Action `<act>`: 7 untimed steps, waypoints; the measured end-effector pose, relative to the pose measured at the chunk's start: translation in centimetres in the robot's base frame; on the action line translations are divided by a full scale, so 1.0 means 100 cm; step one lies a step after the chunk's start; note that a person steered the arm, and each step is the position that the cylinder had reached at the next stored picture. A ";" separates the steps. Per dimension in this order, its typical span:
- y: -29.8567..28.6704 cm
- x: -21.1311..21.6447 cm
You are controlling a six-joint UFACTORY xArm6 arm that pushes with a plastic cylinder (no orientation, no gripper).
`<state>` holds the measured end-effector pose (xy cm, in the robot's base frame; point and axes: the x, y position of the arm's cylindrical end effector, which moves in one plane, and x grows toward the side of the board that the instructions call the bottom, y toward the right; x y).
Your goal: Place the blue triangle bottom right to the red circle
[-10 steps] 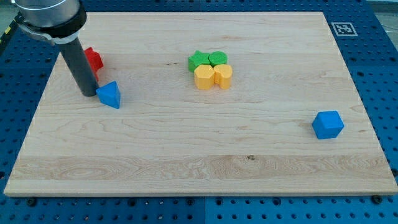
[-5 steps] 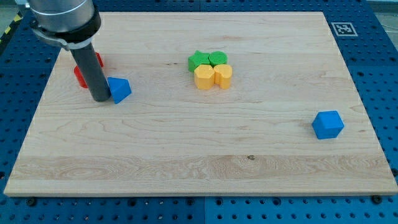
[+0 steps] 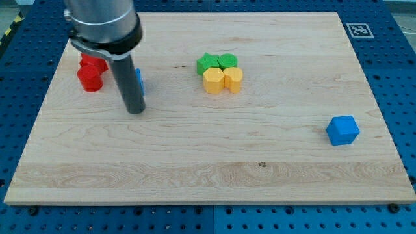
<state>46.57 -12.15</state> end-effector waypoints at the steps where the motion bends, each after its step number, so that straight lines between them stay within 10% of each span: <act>1: 0.026 -0.025; 5: -0.051 -0.058; 7: 0.030 0.034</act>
